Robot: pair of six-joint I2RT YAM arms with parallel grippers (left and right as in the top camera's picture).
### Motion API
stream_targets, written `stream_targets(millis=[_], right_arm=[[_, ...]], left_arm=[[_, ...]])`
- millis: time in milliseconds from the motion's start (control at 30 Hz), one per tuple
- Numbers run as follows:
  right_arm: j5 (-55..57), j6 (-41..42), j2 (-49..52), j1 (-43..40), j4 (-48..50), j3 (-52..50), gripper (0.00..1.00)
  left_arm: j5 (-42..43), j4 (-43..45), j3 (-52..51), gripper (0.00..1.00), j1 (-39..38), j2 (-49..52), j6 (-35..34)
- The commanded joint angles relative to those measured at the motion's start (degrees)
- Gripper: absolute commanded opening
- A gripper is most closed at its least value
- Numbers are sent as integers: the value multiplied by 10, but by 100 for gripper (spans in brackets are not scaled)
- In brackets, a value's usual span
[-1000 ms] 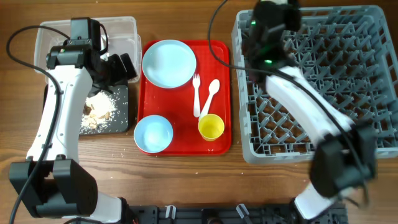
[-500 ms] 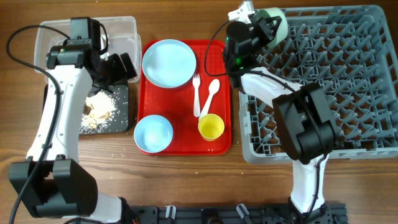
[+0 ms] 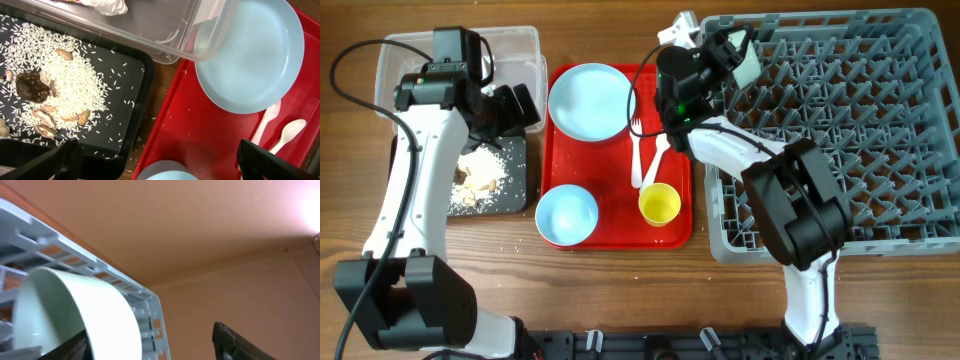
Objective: Sort waste into correct bins and load items into the dishwasher rack
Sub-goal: 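Place the green bowl in the rack's back-left corner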
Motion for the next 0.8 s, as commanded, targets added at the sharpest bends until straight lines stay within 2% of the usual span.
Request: stream_targets(millis=[0,100,367,500,567,667,700,767], right_arm=[[-47,31,9,29,3,2,77],[-78,49,9,50,3,2,84],[-73,94,8,50,-33,2,84],[-71,106,-4,49,-23,3,86],[-80,138,-33,49,-21,5,89],[-133,224,-104,51,-64,5,91],[-185,274,-134,52,-125,5,91],[-408,445,-225,50,-310,5,91]], left_arm=[[-9,2,8,100,2,0,3],[-9,2,8,100,2,0,3],[-9,2,8,100,2,0,3],[-9,2,8,100,2,0,3],[-9,2,8,100,2,0,3],[-9,2,8,100,2,0,3],[-9,4,8,100,2,0,3],[-9,9,8,100,2,0,3]])
